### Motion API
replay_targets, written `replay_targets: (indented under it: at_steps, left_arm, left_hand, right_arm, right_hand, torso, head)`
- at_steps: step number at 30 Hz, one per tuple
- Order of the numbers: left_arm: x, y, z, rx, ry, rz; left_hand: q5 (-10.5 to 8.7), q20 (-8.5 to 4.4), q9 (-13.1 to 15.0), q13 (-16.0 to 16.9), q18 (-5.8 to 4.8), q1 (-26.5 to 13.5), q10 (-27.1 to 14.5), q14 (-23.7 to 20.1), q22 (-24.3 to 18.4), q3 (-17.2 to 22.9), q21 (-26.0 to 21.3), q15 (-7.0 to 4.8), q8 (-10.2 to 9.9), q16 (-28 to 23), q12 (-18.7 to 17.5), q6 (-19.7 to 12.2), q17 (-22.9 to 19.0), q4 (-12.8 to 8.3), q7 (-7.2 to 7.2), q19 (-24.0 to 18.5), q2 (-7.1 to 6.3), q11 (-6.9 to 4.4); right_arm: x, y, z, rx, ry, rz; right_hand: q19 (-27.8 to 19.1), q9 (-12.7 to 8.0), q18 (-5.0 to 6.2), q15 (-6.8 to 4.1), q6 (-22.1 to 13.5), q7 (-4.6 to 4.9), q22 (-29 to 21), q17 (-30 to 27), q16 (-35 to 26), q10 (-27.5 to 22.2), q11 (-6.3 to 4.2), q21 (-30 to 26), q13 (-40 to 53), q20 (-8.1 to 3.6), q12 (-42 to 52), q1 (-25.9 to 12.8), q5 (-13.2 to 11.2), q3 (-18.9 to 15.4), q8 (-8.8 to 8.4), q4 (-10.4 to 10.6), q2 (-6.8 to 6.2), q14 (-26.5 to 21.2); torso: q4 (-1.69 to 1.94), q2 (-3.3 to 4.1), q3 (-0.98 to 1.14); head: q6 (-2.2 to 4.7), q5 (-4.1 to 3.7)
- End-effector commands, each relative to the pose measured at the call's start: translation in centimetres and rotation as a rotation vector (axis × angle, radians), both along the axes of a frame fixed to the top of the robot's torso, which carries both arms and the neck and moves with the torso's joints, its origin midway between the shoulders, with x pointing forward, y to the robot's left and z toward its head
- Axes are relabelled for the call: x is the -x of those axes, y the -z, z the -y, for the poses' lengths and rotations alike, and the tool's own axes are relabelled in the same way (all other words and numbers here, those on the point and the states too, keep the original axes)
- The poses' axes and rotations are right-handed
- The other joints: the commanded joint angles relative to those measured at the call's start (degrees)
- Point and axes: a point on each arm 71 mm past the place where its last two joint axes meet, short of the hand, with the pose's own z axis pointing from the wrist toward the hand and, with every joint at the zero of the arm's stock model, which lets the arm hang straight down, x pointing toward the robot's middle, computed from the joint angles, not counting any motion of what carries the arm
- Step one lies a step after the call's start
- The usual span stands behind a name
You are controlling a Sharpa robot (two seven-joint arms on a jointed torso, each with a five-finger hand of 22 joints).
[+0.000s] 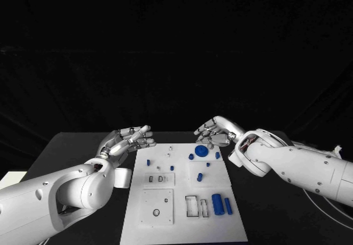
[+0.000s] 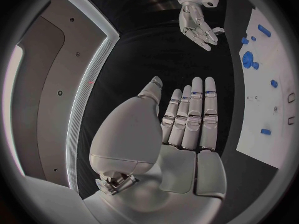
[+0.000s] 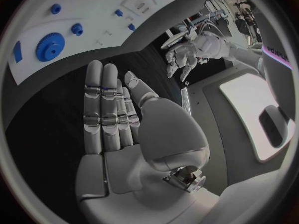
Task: Assemble the parts on the task board
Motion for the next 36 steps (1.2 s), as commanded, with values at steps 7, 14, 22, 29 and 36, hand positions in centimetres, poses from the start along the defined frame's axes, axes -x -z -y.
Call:
replay_targets:
  at_steps: [7,14,22,29,36]
  left_arm:
    - [1.4,-1.4,1.0,0.067,0.065,-0.006]
    - [1.8,-1.6,1.4,0.075,0.083,-0.008]
    - [1.8,-1.6,1.6,0.076,0.088,-0.011]
    - [1.9,-1.7,1.8,0.078,0.095,-0.012]
    - [2.0,-1.7,1.7,0.078,0.094,-0.01]
  left_hand:
    - [-0.2,0.06,-0.08,0.0,0.62,-0.08,-0.07,-0.1,-0.29,-0.24,-0.46,0.38,-0.73,-0.95,-0.9,0.12,0.26,-0.69,0.35,0.23,0.18,0.24]
    - [-0.21,0.11,-0.09,-0.01,0.6,-0.18,-0.21,-0.28,-0.39,-0.38,-0.61,0.48,-0.94,-1.23,-1.1,0.04,0.33,-0.79,0.47,0.19,0.21,0.35]
    - [-0.2,0.17,-0.1,-0.01,0.58,-0.22,-0.34,-0.43,-0.48,-0.47,-0.73,0.57,-1.11,-1.45,-1.23,-0.06,0.39,-0.9,0.59,0.14,0.21,0.44]
    - [-0.18,0.21,-0.1,-0.02,0.57,-0.21,-0.44,-0.52,-0.53,-0.52,-0.81,0.62,-1.23,-1.59,-1.3,-0.13,0.43,-0.98,0.66,0.12,0.23,0.51]
    - [-0.14,0.24,-0.1,-0.02,0.57,-0.07,-0.52,-0.56,-0.59,-0.45,-0.89,0.65,-1.34,-1.72,-1.34,-0.18,0.49,-1.14,0.7,0.11,0.4,0.55]
  right_arm:
    - [0.1,-0.1,-1.1,0.45,-0.012,0.103]
    - [0.2,-0.6,-1.8,0.543,-0.013,0.134]
    - [0.1,-0.7,-2.0,0.586,-0.013,0.139]
    - [-0.2,-0.5,-2.4,0.622,-0.016,0.131]
    - [-0.4,-0.3,-2.7,0.644,-0.019,0.126]
  right_hand:
    - [2.38,0.06,0.45,0.0,0.79,-0.88,4.48,12.41,18.07,-1.61,-0.35,7.29,-0.04,-0.62,-0.16,-2.8,-0.21,0.96,-0.58,0.43,-1.62,2.8]
    - [2.11,0.1,-0.94,0.3,1.13,-0.94,17.71,26.37,31.56,-3.2,-0.06,19.61,-0.13,-0.18,-0.17,-3.37,-0.61,2.45,-0.59,0.89,-2.4,2.05]
    - [2.24,0.13,-2.03,0.28,1.44,-0.9,29.02,35.82,40.14,-3.26,-0.02,29.55,-0.14,0.27,-0.18,-3.32,-0.59,4.13,-0.58,1.69,-2.85,2.07]
    - [2.18,0.11,-2.49,0.41,1.48,-0.96,33.41,38.99,43.24,-3.64,-0.04,33.44,-0.22,0.58,-0.24,-3.33,-0.93,5.44,-0.62,2.43,-2.78,1.99]
    - [1.68,0.05,-2.5,0.56,1.29,-0.95,34.15,39.56,44.0,-4.39,0.1,34.33,-0.3,0.82,-0.3,-3.12,-1.52,6.4,-0.7,2.86,-2.6,1.8]
  torso:
    - [1.42,3.28,-0.52]
    - [1.8,4.27,-0.5]
    - [2.08,4.63,-0.59]
    - [2.52,4.8,-0.6]
    - [2.88,5.04,-0.67]
  head:
    - [0.71,-1.51]
    - [1.01,-1.59]
    - [1.28,-1.99]
    - [1.25,-2.27]
    - [1.37,-2.43]
